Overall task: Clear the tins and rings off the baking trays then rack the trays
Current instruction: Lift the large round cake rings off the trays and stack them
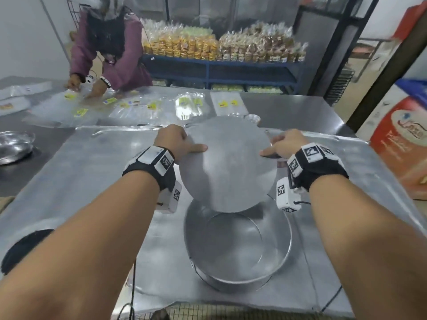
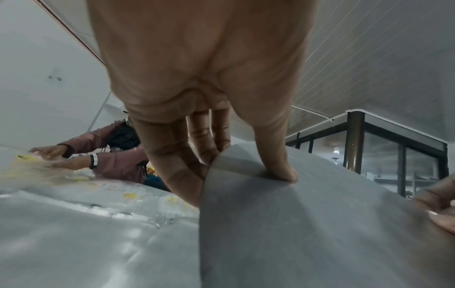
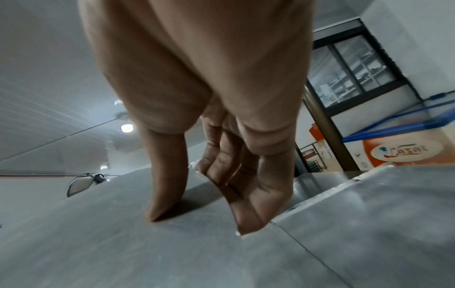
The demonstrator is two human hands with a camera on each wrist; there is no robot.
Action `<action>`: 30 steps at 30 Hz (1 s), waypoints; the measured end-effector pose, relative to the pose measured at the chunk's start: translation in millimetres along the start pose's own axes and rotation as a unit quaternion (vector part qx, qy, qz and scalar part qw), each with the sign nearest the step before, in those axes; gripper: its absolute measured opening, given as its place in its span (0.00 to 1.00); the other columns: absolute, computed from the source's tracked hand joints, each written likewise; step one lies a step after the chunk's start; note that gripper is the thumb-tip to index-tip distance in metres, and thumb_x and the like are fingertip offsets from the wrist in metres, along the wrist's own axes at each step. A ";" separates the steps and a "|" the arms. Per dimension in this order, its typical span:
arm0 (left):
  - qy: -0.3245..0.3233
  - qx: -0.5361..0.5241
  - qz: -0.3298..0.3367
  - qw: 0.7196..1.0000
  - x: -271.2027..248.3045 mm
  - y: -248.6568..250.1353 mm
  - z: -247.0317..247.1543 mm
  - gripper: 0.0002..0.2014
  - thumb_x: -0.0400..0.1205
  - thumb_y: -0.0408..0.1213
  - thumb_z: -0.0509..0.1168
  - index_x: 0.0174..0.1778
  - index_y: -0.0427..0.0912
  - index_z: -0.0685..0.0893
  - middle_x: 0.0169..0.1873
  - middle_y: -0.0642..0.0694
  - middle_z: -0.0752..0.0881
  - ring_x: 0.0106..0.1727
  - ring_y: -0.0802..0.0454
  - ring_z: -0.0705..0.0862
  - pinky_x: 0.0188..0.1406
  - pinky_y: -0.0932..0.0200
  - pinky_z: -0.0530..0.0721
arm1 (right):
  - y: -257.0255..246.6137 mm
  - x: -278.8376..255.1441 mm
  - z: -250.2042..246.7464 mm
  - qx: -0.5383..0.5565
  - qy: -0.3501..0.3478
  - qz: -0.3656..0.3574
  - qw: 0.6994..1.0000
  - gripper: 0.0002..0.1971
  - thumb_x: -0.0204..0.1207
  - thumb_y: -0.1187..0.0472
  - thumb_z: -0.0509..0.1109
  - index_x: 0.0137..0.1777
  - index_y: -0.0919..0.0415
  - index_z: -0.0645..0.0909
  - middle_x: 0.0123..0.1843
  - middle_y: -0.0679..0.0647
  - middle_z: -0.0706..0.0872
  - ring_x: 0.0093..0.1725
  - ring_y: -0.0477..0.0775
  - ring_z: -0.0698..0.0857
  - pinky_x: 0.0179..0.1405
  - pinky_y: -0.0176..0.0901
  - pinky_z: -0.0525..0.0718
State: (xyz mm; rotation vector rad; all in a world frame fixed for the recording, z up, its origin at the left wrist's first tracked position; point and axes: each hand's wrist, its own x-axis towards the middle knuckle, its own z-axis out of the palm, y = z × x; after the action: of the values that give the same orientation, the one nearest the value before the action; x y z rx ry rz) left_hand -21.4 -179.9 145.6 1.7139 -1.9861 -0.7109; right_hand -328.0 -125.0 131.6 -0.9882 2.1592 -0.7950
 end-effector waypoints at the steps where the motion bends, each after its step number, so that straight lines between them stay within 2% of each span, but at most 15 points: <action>1: -0.005 -0.002 -0.001 1.000 -7.6 -0.4 9.3 0.40 0.62 0.62 0.83 0.45 0.23 0.87 0.46 0.28 0.90 0.41 0.36 0.91 0.40 0.37 0.91 | 12.3 -9.8 -2.1 0.023 -0.006 0.006 1.000 0.38 0.29 0.54 0.92 0.44 0.57 0.84 0.48 0.57 0.92 0.48 0.60 0.92 0.52 0.61 0.89; 3: -0.022 0.000 -0.005 1.000 -22.4 -2.6 26.2 0.38 0.62 0.62 0.84 0.44 0.26 0.87 0.46 0.28 0.89 0.43 0.36 0.91 0.37 0.38 0.91 | 26.5 -42.8 -6.0 0.062 -0.007 0.015 0.998 0.30 0.35 0.59 0.92 0.38 0.56 0.82 0.46 0.58 0.92 0.46 0.60 0.92 0.49 0.62 0.90; 5: -0.038 -0.011 -0.011 0.999 -34.1 -6.6 39.2 0.33 0.61 0.61 0.85 0.40 0.33 0.86 0.40 0.34 0.86 0.46 0.35 0.90 0.36 0.39 0.92 | 36.1 -74.7 -8.3 0.089 -0.022 0.013 0.996 0.22 0.49 0.69 0.90 0.36 0.58 0.80 0.45 0.63 0.92 0.44 0.62 0.93 0.44 0.65 0.90; 7: -0.053 -0.024 -0.019 0.998 -42.5 -10.5 48.6 0.33 0.59 0.60 0.86 0.38 0.34 0.83 0.41 0.43 0.86 0.46 0.38 0.90 0.38 0.41 0.93 | 47.5 -93.9 -10.3 0.094 -0.054 0.012 0.994 0.19 0.56 0.74 0.86 0.38 0.61 0.80 0.45 0.66 0.91 0.43 0.62 0.93 0.44 0.67 0.90; 9: -0.063 -0.023 -0.023 0.997 -49.1 -13.2 55.0 0.31 0.59 0.59 0.86 0.42 0.38 0.86 0.42 0.44 0.86 0.43 0.44 0.90 0.37 0.44 0.93 | 60.7 -101.6 -10.4 0.097 -0.083 0.014 0.992 0.18 0.59 0.76 0.85 0.42 0.63 0.80 0.46 0.68 0.91 0.44 0.64 0.93 0.43 0.69 0.89; 13: -0.059 -0.027 -0.030 0.997 -62.1 -19.8 65.5 0.30 0.56 0.58 0.88 0.40 0.41 0.86 0.43 0.43 0.87 0.43 0.45 0.90 0.40 0.45 0.93 | 81.0 -106.1 -8.1 0.090 -0.097 0.007 0.991 0.18 0.59 0.77 0.84 0.40 0.64 0.78 0.43 0.70 0.89 0.45 0.68 0.92 0.42 0.74 0.88; 17: -0.055 -0.018 -0.034 0.998 -71.7 -24.7 69.6 0.28 0.56 0.58 0.87 0.38 0.43 0.85 0.44 0.44 0.86 0.42 0.47 0.89 0.41 0.46 0.93 | 92.0 -108.7 -3.0 0.064 -0.120 0.000 0.991 0.18 0.58 0.76 0.85 0.40 0.66 0.79 0.37 0.66 0.88 0.41 0.67 0.92 0.40 0.70 0.89; 19: -0.047 0.005 -0.027 0.999 -75.9 -24.6 70.1 0.26 0.57 0.59 0.86 0.37 0.46 0.85 0.45 0.46 0.85 0.43 0.50 0.86 0.39 0.52 0.88 | 95.7 -109.5 -2.1 0.049 -0.125 -0.006 0.991 0.17 0.57 0.75 0.86 0.39 0.67 0.80 0.33 0.63 0.88 0.39 0.65 0.93 0.39 0.68 0.90; 22: -0.039 0.032 -0.018 0.999 -83.7 -23.4 72.0 0.24 0.58 0.58 0.86 0.36 0.47 0.84 0.43 0.48 0.84 0.43 0.54 0.83 0.31 0.61 0.75 | 99.3 -110.7 -1.2 0.009 -0.149 -0.018 0.989 0.19 0.55 0.75 0.87 0.39 0.68 0.80 0.31 0.62 0.88 0.35 0.62 0.93 0.39 0.65 0.91; 24: -0.032 0.031 -0.017 0.999 -89.0 -21.8 72.9 0.24 0.56 0.57 0.87 0.35 0.47 0.85 0.41 0.47 0.85 0.41 0.54 0.84 0.30 0.60 0.76 | 100.6 -111.1 1.0 -0.021 -0.163 -0.029 0.986 0.22 0.52 0.75 0.88 0.36 0.68 0.76 0.29 0.63 0.87 0.34 0.63 0.92 0.39 0.65 0.91; 25: -0.031 0.033 -0.018 0.999 -90.9 -21.1 73.2 0.25 0.55 0.57 0.87 0.35 0.46 0.85 0.40 0.46 0.85 0.41 0.52 0.84 0.32 0.59 0.78 | 100.9 -111.1 2.6 -0.038 -0.167 -0.036 0.985 0.23 0.51 0.75 0.88 0.36 0.72 0.75 0.31 0.65 0.88 0.33 0.63 0.92 0.38 0.65 0.91; 27: -0.030 0.041 -0.016 0.999 -93.8 -19.9 72.8 0.24 0.55 0.58 0.87 0.34 0.47 0.85 0.41 0.45 0.86 0.42 0.49 0.85 0.36 0.57 0.81 | 100.3 -112.4 4.0 -0.057 -0.162 -0.062 0.983 0.25 0.51 0.73 0.88 0.44 0.76 0.77 0.39 0.70 0.89 0.33 0.63 0.92 0.36 0.64 0.91; 30: -0.038 0.060 -0.004 0.997 -95.4 -20.4 70.9 0.22 0.60 0.59 0.85 0.34 0.46 0.89 0.39 0.43 0.88 0.42 0.47 0.86 0.38 0.54 0.85 | 100.2 -110.8 2.3 -0.028 -0.172 -0.101 0.979 0.22 0.61 0.70 0.86 0.52 0.64 0.80 0.43 0.70 0.88 0.32 0.65 0.91 0.32 0.65 0.90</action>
State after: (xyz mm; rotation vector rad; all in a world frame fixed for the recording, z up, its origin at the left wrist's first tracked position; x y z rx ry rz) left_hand -34.8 -80.3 79.0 1.7893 -2.1124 -0.6825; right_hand -311.0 17.2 88.9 -1.2876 1.8110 -0.6044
